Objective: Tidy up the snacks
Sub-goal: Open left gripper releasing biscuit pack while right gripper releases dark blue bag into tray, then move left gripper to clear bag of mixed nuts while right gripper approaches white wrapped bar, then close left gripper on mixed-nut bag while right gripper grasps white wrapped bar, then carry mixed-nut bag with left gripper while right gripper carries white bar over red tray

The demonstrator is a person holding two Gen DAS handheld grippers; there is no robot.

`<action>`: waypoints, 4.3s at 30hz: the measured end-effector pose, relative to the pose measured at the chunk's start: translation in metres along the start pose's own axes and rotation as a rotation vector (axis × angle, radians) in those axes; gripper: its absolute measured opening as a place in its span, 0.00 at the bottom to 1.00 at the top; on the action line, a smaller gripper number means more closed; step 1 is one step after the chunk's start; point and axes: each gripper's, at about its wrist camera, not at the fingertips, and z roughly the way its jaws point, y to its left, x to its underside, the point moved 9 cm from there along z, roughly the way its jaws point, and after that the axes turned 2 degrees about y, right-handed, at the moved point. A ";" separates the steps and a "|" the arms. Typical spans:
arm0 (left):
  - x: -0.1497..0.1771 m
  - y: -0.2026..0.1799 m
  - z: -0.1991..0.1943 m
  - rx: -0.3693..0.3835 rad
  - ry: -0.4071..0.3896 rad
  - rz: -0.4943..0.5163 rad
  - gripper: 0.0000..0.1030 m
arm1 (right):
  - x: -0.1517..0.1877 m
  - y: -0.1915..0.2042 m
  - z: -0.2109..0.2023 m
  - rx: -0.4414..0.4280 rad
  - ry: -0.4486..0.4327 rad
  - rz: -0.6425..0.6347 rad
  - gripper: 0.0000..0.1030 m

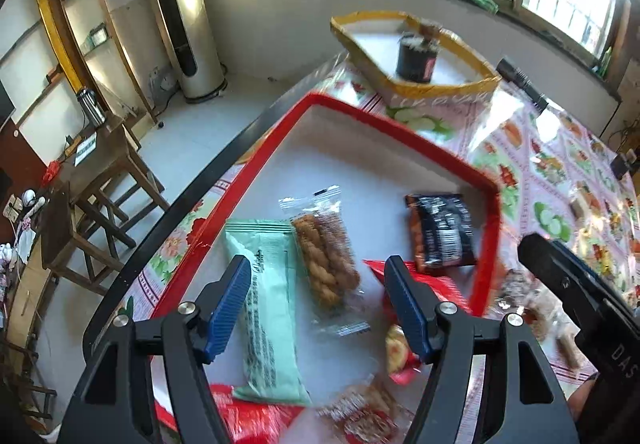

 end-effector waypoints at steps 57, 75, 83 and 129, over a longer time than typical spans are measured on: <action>0.071 -0.145 -0.003 0.212 0.100 0.216 0.75 | 0.110 -0.162 -0.121 0.201 -0.016 0.115 0.68; 0.050 -0.188 0.057 0.020 0.041 0.450 0.75 | 0.090 -0.167 -0.072 0.280 0.116 -0.098 0.66; 0.054 -0.198 0.068 0.112 0.071 0.470 0.31 | 0.094 -0.171 -0.059 0.406 0.134 -0.193 0.44; 0.067 -0.076 -0.052 0.109 -0.118 0.222 0.30 | 0.083 -0.043 -0.124 0.124 -0.075 -0.019 0.34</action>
